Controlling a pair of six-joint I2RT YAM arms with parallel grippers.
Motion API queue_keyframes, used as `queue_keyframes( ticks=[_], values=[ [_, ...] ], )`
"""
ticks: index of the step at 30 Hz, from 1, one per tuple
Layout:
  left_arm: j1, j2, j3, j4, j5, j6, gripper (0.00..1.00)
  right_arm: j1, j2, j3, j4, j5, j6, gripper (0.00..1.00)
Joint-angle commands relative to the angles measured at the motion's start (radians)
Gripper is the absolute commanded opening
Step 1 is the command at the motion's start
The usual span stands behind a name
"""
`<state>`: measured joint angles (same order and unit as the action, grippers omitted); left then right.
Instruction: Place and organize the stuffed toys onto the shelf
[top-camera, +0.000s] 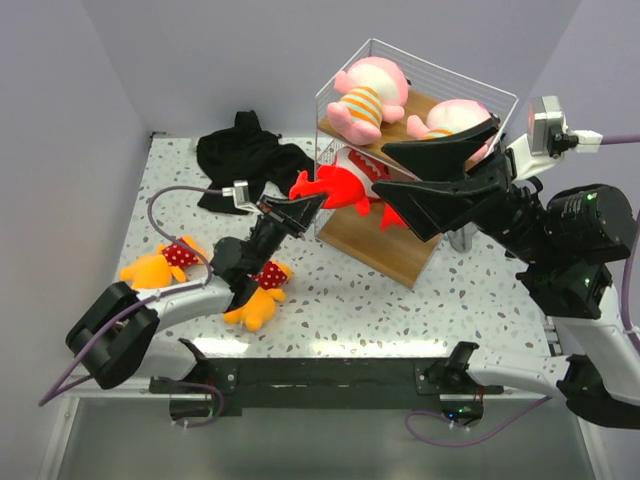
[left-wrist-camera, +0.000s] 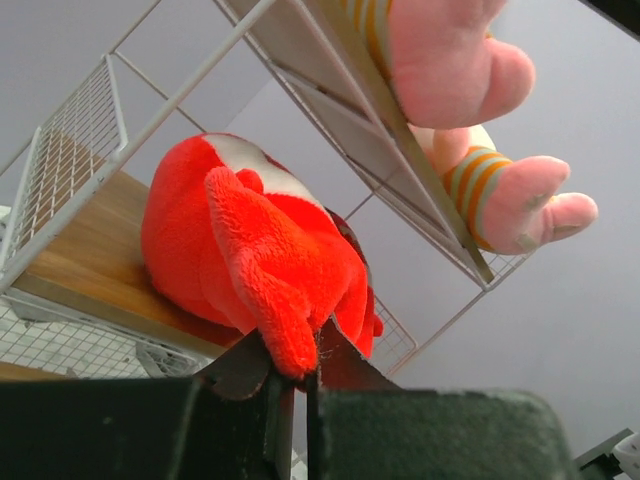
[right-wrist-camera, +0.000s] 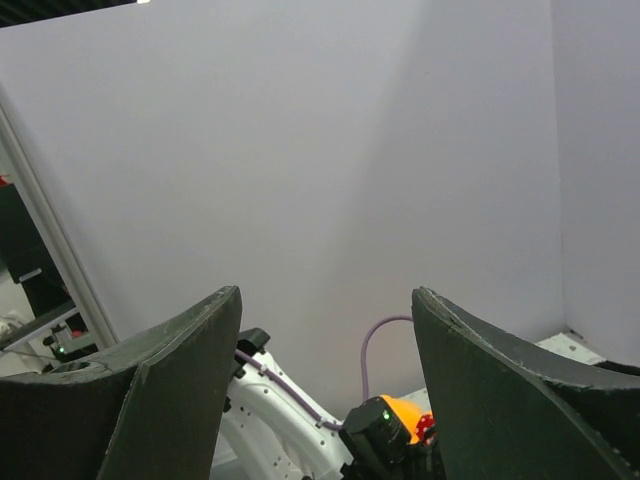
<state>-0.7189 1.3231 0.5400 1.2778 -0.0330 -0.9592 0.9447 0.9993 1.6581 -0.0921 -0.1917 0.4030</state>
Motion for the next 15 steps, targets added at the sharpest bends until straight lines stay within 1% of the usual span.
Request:
queue_keyframes(
  ticks=[1, 3, 4, 6, 7, 9, 10, 12, 15],
  values=[
    [0.009, 0.071, 0.049, 0.160, -0.005, 0.002, 0.22, 0.005, -0.027, -0.012, 0.019, 0.035, -0.030, 0.73],
    [0.007, 0.105, 0.063, 0.150, -0.005, 0.004, 0.32, 0.006, -0.036, -0.014, 0.017, 0.044, -0.035, 0.73],
    [0.009, 0.114, 0.066, 0.135, -0.005, 0.005, 0.39, 0.006, -0.036, -0.014, 0.009, 0.044, -0.038, 0.74],
    [0.009, 0.126, 0.071, 0.123, -0.001, 0.007, 0.46, 0.008, -0.042, -0.012, 0.005, 0.046, -0.043, 0.74],
    [0.009, 0.123, 0.069, 0.112, 0.005, 0.013, 0.53, 0.006, -0.045, -0.012, -0.001, 0.046, -0.046, 0.74],
    [0.007, 0.108, 0.064, 0.092, 0.002, 0.034, 0.58, 0.006, -0.053, -0.015, -0.008, 0.051, -0.052, 0.74],
    [0.007, 0.091, 0.066, 0.069, -0.001, 0.043, 0.64, 0.006, -0.056, -0.017, -0.012, 0.060, -0.058, 0.74],
    [0.007, 0.073, 0.066, 0.032, -0.002, 0.060, 0.70, 0.006, -0.060, -0.023, -0.012, 0.069, -0.059, 0.74],
    [0.009, 0.047, 0.061, -0.017, 0.002, 0.080, 0.75, 0.005, -0.060, -0.021, -0.011, 0.067, -0.061, 0.75]
  ],
)
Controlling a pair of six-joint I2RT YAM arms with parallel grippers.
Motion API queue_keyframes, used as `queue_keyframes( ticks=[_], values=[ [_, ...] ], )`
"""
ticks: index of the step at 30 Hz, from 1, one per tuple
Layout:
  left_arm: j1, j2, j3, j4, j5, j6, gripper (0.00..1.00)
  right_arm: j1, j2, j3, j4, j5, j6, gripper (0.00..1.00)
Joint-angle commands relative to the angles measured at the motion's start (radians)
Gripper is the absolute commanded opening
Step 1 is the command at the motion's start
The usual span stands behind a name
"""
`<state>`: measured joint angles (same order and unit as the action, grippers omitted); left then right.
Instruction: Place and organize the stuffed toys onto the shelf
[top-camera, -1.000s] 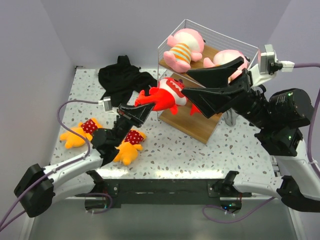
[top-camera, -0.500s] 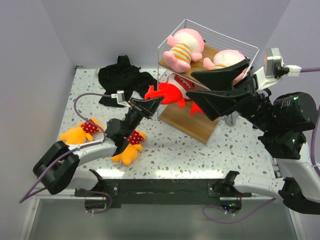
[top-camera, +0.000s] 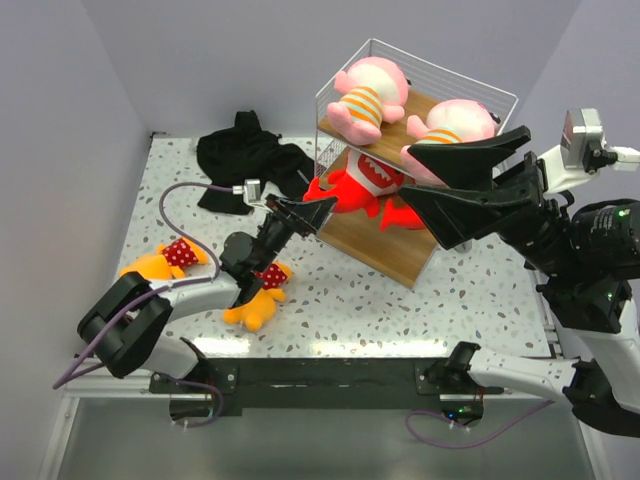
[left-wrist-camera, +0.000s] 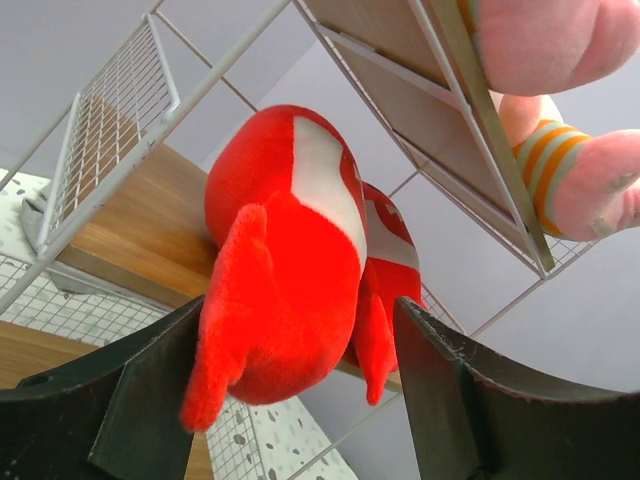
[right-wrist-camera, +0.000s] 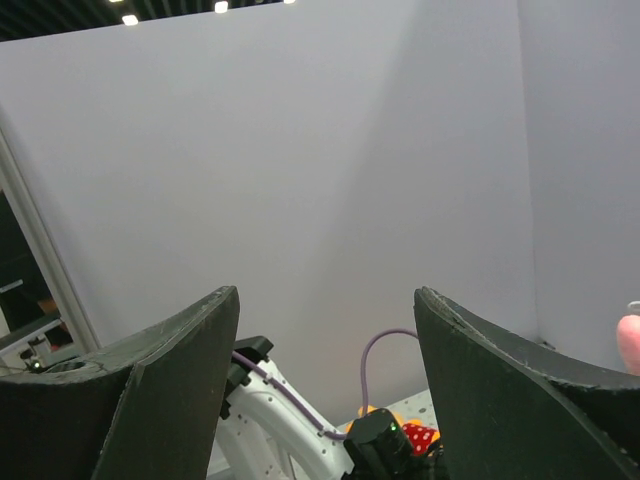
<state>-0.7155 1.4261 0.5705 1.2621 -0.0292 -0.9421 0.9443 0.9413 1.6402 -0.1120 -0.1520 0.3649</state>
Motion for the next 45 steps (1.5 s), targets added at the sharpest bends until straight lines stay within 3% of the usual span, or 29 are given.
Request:
queue_keyframes(
  ticks=[1, 20, 23, 25, 26, 28, 29, 45],
  values=[
    [0.005, -0.067, 0.031, -0.027, 0.000, 0.065, 0.76, 0.005, -0.001, -0.003, 0.009, 0.026, -0.023, 0.75],
    [0.004, -0.115, 0.002, -0.153, 0.025, 0.177, 0.74, 0.005, -0.012, -0.017, 0.012, 0.048, -0.030, 0.75],
    [0.005, -0.116, -0.001, -0.156, 0.025, 0.174, 0.65, 0.007, -0.012, -0.017, 0.012, 0.051, -0.035, 0.75],
    [0.005, -0.118, -0.001, -0.150, 0.048, 0.160, 0.48, 0.005, -0.010, -0.019, 0.012, 0.051, -0.037, 0.75],
    [0.004, -0.116, 0.003, -0.153, 0.045, 0.149, 0.32, 0.007, -0.010, -0.022, 0.014, 0.052, -0.037, 0.75],
    [0.005, -0.112, 0.018, -0.164, 0.041, 0.125, 0.14, 0.005, -0.012, -0.026, 0.017, 0.054, -0.038, 0.75],
    [0.005, -0.108, 0.026, -0.167, 0.040, 0.112, 0.00, 0.007, -0.013, -0.029, 0.020, 0.052, -0.040, 0.75],
    [0.007, 0.031, 0.164, -0.162, -0.031, -0.034, 0.00, 0.005, -0.016, -0.031, 0.029, 0.049, -0.046, 0.75]
  ],
)
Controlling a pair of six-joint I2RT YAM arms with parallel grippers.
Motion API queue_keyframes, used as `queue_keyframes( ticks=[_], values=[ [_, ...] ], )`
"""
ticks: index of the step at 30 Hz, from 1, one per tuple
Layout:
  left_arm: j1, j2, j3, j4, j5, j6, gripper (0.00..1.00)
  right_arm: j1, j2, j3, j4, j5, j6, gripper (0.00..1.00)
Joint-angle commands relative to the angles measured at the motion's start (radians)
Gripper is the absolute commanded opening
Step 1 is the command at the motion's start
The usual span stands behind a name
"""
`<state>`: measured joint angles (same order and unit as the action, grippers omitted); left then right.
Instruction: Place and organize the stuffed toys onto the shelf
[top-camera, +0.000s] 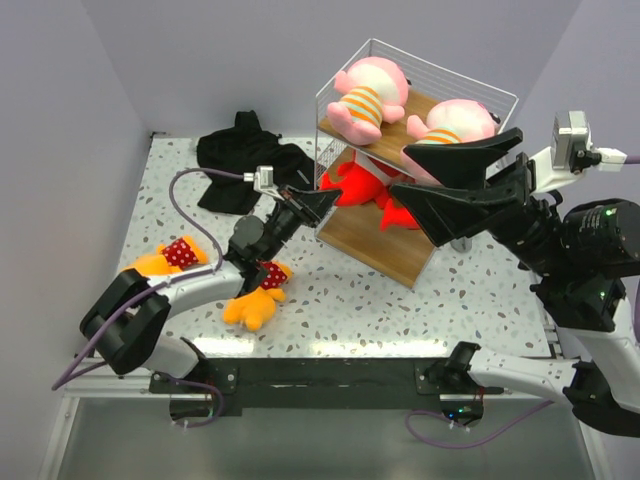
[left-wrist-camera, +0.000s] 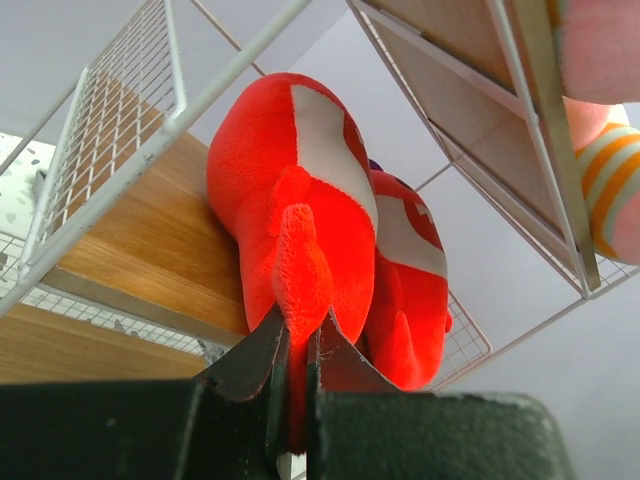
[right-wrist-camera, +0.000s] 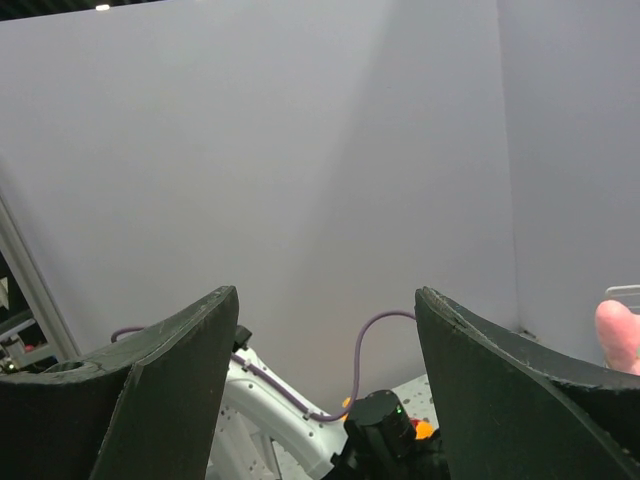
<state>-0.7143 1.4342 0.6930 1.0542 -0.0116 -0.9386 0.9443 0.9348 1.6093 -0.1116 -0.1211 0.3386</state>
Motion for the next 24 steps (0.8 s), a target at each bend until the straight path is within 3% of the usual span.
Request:
queue_keyframes(
  ticks=[1, 13, 16, 17, 20, 24],
  values=[
    [0.004, 0.028, 0.045, 0.047, -0.056, -0.040, 0.00, 0.005, -0.011, -0.002, 0.029, 0.018, -0.019, 0.75],
    [0.006, 0.086, 0.109, 0.013, -0.034, -0.006, 0.00, 0.005, -0.024, -0.002, 0.009, 0.028, -0.035, 0.76],
    [0.004, 0.072, 0.093, 0.020, -0.044, -0.003, 0.18, 0.007, -0.025, 0.006, -0.003, 0.024, -0.035, 0.76],
    [0.006, 0.068, 0.088, 0.012, -0.045, -0.002, 0.30, 0.005, -0.030, 0.005, -0.002, 0.024, -0.033, 0.76],
    [0.006, 0.045, 0.088, -0.048, -0.057, -0.003, 0.50, 0.007, -0.037, -0.002, 0.001, 0.028, -0.027, 0.76],
    [0.006, -0.021, 0.062, -0.137, -0.099, 0.007, 0.64, 0.007, -0.036, 0.014, -0.005, 0.014, -0.015, 0.76]
  ],
)
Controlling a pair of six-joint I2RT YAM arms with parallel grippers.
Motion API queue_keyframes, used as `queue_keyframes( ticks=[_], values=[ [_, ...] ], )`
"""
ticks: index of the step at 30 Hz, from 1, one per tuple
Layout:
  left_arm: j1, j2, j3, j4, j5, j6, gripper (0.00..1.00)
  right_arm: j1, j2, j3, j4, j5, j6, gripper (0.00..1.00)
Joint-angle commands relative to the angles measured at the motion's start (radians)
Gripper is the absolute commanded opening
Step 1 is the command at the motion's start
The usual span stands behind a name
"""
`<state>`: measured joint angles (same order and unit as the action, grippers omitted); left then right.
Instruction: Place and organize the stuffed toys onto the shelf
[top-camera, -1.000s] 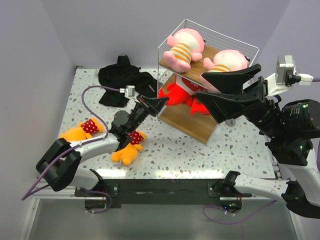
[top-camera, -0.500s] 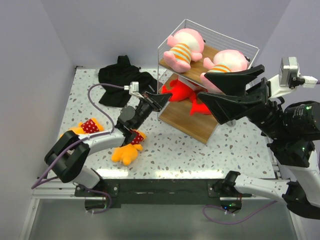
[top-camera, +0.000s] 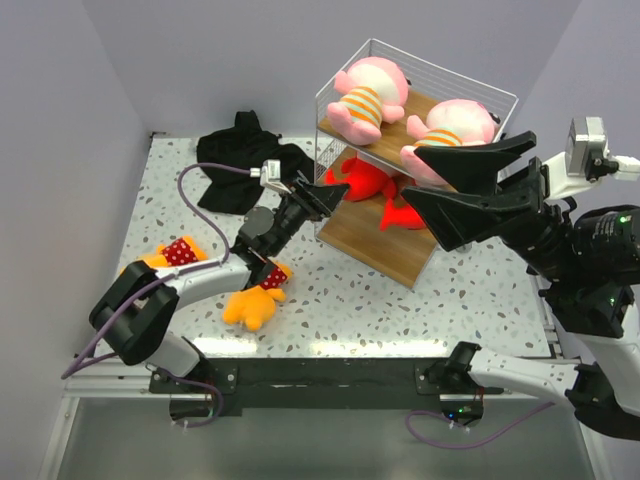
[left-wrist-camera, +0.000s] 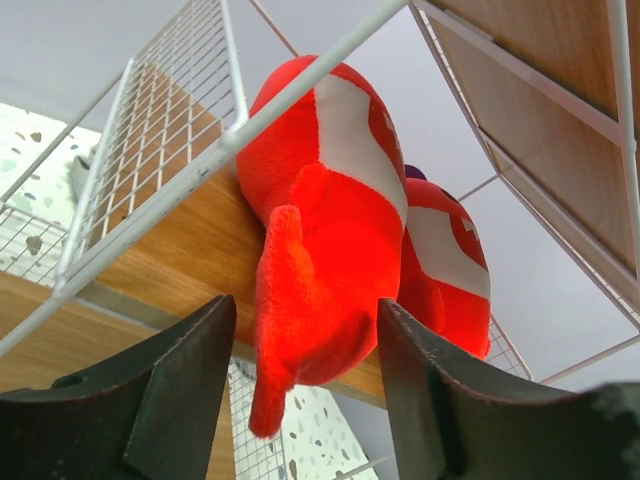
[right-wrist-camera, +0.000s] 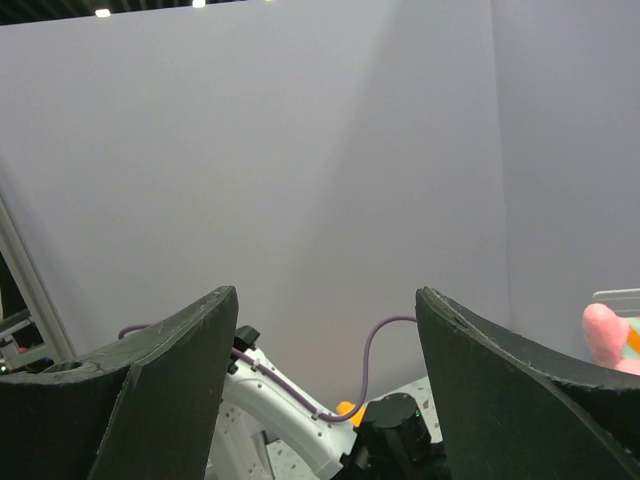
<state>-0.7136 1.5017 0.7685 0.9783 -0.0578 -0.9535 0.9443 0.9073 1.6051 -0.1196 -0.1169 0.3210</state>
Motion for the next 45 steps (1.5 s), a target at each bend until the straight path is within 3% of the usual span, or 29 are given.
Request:
queue_keyframes(
  ticks=[1, 7, 11, 17, 20, 26, 29, 33, 36, 41, 45],
  values=[
    [0.005, -0.106, -0.023, -0.076, -0.065, 0.028, 0.67, 0.007, -0.008, 0.019, 0.001, 0.005, 0.006, 0.76],
    [0.005, -0.253, -0.057, -0.315, -0.184, 0.053, 0.82, 0.007, -0.013, 0.024, -0.017, 0.005, 0.012, 0.76],
    [0.005, -0.383, -0.078, -0.612, -0.302, 0.021, 0.90, 0.005, 0.004, 0.056, -0.092, 0.049, -0.003, 0.76],
    [0.006, -0.587, -0.115, -1.086, -0.477, -0.142, 0.88, 0.005, 0.040, 0.064, -0.199, 0.115, -0.052, 0.74],
    [0.009, -0.645, -0.164, -1.231, -0.519, -0.188, 0.86, 0.005, 0.131, 0.113, -0.297, 0.111, -0.056, 0.70],
    [0.008, -0.692, -0.258, -1.369, -0.502, -0.153, 0.85, 0.020, 0.235, 0.058, -0.246, 0.031, 0.004, 0.62],
    [0.009, -0.747, -0.270, -1.400, -0.487, -0.085, 0.86, 0.100, 0.291, 0.050, -0.247, 0.115, -0.023, 0.61],
    [0.011, -0.856, -0.226, -1.484, -0.482, 0.024, 0.86, 0.247, 0.364, 0.027, -0.271, 0.270, -0.057, 0.61],
    [0.002, -0.952, -0.176, -1.613, -0.565, -0.010, 0.86, 0.312, 0.372, -0.072, -0.217, 0.362, -0.036, 0.61],
    [0.003, -1.075, -0.062, -1.702, -0.640, 0.019, 0.86, 0.347, 0.400, -0.269, -0.115, 0.355, 0.025, 0.61],
    [0.002, -1.123, 0.026, -1.739, -0.737, 0.146, 0.87, 0.378, 0.461, -0.401, 0.007, 0.327, 0.020, 0.65]
  ],
)
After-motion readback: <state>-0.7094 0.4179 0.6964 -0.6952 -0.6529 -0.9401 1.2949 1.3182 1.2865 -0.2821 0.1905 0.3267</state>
